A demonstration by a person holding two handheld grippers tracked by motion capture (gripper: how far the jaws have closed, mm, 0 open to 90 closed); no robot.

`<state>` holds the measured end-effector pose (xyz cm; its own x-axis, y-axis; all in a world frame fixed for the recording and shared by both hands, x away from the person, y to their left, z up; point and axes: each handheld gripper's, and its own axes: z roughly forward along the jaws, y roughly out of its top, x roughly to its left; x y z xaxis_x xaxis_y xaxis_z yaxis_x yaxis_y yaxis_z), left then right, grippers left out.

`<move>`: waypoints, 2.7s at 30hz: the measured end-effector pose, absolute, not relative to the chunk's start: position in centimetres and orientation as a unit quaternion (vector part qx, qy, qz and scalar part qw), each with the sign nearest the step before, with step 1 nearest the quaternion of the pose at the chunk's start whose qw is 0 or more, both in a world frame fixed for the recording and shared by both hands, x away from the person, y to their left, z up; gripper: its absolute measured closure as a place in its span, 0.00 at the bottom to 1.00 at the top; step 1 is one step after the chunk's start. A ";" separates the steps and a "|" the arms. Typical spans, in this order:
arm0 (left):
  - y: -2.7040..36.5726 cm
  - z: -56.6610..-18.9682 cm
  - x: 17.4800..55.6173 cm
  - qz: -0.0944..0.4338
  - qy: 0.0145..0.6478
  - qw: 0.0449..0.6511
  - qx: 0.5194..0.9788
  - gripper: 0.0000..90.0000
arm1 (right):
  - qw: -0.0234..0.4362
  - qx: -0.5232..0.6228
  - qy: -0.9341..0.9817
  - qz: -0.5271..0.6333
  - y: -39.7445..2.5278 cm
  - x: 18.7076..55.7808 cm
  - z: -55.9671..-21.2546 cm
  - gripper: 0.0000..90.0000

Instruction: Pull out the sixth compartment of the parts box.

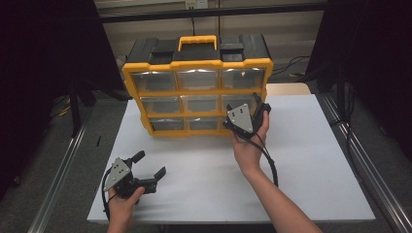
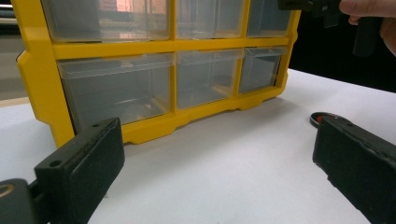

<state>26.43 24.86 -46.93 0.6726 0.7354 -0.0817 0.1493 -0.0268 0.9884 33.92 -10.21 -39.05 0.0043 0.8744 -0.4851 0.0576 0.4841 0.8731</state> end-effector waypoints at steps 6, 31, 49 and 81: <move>25.0 -46.9 26.4 0.240 0.323 0.612 0.681 0.02 | 0.625 0.332 0.637 0.305 -9.9 33.9 -39.2 0.19; 25.1 -46.9 26.5 0.245 0.316 0.605 0.688 0.03 | 0.668 0.194 0.695 0.182 -9.1 34.3 -39.5 0.45; 25.0 -46.9 26.5 0.241 0.316 0.606 0.689 0.03 | 0.672 0.122 0.722 0.115 -8.7 34.7 -39.3 0.61; 25.0 -46.9 26.5 0.239 0.315 0.607 0.689 0.03 | 0.684 0.055 0.727 0.032 -8.4 34.8 -38.9 0.83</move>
